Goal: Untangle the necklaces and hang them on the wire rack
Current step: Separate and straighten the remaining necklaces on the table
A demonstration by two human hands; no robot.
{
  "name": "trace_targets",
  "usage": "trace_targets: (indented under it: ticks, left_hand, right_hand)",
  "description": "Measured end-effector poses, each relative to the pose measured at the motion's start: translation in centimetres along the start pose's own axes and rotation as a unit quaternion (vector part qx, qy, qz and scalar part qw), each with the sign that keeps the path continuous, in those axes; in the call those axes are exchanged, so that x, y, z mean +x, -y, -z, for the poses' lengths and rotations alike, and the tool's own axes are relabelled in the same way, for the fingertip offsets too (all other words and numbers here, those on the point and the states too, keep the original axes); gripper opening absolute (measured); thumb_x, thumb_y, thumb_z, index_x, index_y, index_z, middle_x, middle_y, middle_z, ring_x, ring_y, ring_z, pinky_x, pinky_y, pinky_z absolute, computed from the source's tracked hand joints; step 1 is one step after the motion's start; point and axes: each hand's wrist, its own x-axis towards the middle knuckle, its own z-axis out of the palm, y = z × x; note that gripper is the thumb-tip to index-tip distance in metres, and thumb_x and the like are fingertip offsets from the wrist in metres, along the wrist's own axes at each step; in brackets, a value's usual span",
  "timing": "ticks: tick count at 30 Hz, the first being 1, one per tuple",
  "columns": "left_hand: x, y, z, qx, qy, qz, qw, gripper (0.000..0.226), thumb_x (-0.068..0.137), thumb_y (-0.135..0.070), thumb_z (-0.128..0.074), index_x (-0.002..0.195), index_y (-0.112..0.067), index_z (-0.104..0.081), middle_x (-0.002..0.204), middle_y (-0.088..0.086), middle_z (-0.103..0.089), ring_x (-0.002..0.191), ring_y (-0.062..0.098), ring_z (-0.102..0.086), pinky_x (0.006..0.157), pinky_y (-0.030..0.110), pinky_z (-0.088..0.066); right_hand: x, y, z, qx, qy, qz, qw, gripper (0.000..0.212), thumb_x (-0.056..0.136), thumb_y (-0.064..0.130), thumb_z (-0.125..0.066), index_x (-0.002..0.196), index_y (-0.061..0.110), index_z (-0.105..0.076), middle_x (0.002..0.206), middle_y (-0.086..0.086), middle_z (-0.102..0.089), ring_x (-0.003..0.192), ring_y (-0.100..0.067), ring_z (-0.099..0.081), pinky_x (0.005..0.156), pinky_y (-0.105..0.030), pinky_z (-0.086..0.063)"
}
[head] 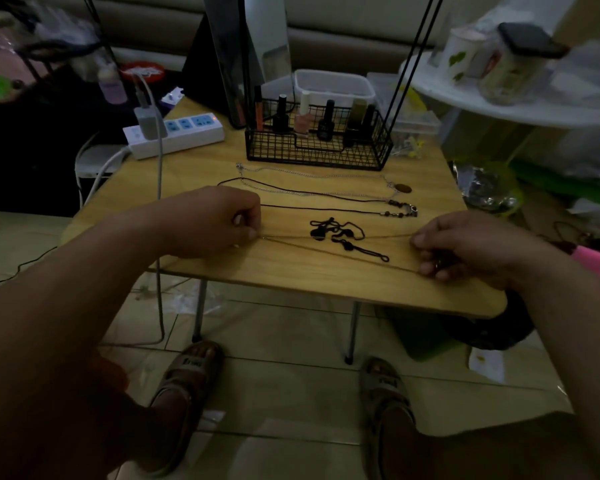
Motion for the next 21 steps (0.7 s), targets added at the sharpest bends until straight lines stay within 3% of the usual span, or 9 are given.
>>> trace_targets:
  ticks: [8, 12, 18, 21]
  left_hand:
    - [-0.4, -0.4, 0.0, 0.029, -0.003, 0.023, 0.999, 0.015, 0.099, -0.025, -0.066, 0.093, -0.037, -0.062, 0.103, -0.014, -0.059, 0.093, 0.004, -0.053, 0.071, 0.027, -0.042]
    - [-0.6, -0.5, -0.4, 0.029, -0.028, 0.021, 0.999, 0.014, 0.099, -0.025, -0.066, 0.093, -0.036, -0.06, 0.105, -0.015, -0.053, 0.094, 0.005, -0.051, 0.073, 0.025, -0.04]
    - [-1.0, -0.4, -0.2, 0.016, -0.031, 0.03, 0.999, 0.01, 0.096, -0.026, -0.07, 0.095, -0.034, -0.064, 0.11, -0.009, -0.054, 0.096, 0.008, -0.053, 0.075, 0.024, -0.042]
    - [-0.6, -1.0, -0.4, -0.004, -0.074, 0.027, 0.997, 0.008, 0.096, -0.035, -0.071, 0.1, -0.033, -0.065, 0.112, -0.009, -0.052, 0.101, 0.01, -0.053, 0.078, 0.03, -0.045]
  right_hand:
    - [-0.6, 0.3, -0.2, -0.1, -0.042, 0.037, 0.993, 0.007, 0.095, 0.012, -0.072, 0.098, 0.007, -0.075, 0.086, -0.011, -0.077, 0.07, -0.017, -0.07, 0.059, -0.028, -0.053]
    - [-1.4, -0.2, -0.3, -0.152, -0.058, 0.029, 0.986, 0.002, 0.094, 0.014, -0.074, 0.095, 0.013, -0.075, 0.08, -0.006, -0.074, 0.064, -0.013, -0.062, 0.052, -0.025, -0.046]
    - [-1.4, -1.1, -0.1, -0.184, -0.06, 0.048, 0.98, 0.007, 0.088, 0.016, -0.08, 0.093, 0.017, -0.076, 0.093, -0.009, -0.074, 0.077, -0.017, -0.063, 0.063, -0.03, -0.048]
    - [-1.3, -1.1, -0.2, -0.18, -0.061, 0.067, 0.979, 0.016, 0.084, 0.029, -0.084, 0.094, 0.021, -0.075, 0.097, -0.004, -0.073, 0.089, -0.019, -0.065, 0.075, -0.035, -0.053]
